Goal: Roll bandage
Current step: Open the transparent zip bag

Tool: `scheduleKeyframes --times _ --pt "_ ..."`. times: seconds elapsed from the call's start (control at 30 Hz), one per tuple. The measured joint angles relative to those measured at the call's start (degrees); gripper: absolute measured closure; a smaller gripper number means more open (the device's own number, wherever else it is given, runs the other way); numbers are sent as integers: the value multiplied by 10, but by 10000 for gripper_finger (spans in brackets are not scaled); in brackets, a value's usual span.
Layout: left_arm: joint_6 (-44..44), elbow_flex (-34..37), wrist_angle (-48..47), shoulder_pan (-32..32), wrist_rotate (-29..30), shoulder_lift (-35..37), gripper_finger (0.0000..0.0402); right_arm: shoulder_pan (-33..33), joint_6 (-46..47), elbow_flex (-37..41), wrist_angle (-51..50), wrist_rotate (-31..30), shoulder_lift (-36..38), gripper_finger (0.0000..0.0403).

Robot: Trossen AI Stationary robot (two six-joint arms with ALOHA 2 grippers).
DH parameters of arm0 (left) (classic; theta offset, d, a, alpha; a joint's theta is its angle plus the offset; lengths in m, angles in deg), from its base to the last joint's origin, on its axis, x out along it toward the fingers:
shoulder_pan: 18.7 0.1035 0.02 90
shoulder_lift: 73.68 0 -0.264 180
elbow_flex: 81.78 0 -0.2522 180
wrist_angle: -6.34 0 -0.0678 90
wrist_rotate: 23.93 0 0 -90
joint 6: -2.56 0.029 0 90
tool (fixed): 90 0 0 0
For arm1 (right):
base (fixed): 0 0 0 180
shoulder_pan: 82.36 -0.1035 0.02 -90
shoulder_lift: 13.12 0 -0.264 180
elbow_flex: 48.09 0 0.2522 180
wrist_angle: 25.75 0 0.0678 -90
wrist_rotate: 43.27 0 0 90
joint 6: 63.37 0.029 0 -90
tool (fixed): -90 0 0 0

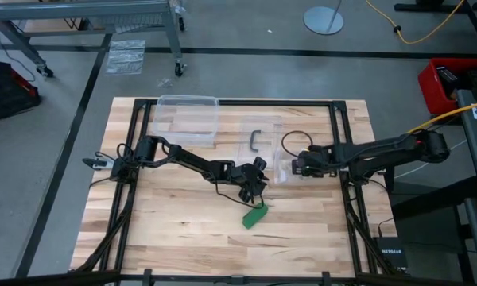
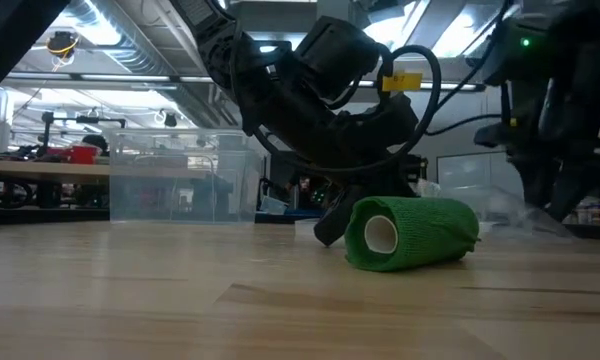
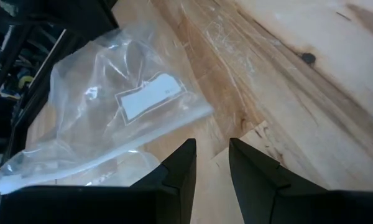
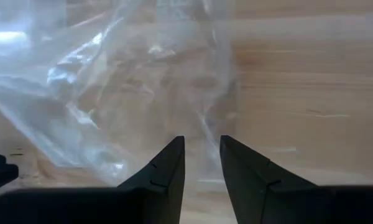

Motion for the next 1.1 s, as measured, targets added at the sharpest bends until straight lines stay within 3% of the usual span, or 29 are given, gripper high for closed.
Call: scheduleKeyframes --times 0.5,0.67,0.83,0.97,1.1 --pt "-35 1 1 0 18 0 314 0 16 85 158 -14 2 297" --pt "-37 1 3 0 74 0 314 0 52 106 173 -11 4 297" --pt "-141 1 3 13 137 2 314 -1 48 110 187 -18 3 297" --pt "-235 2 0 35 111 15 314 -1 43 111 191 -24 2 297" --pt "-323 1 6 59 18 24 314 -1 28 111 192 -25 2 297"
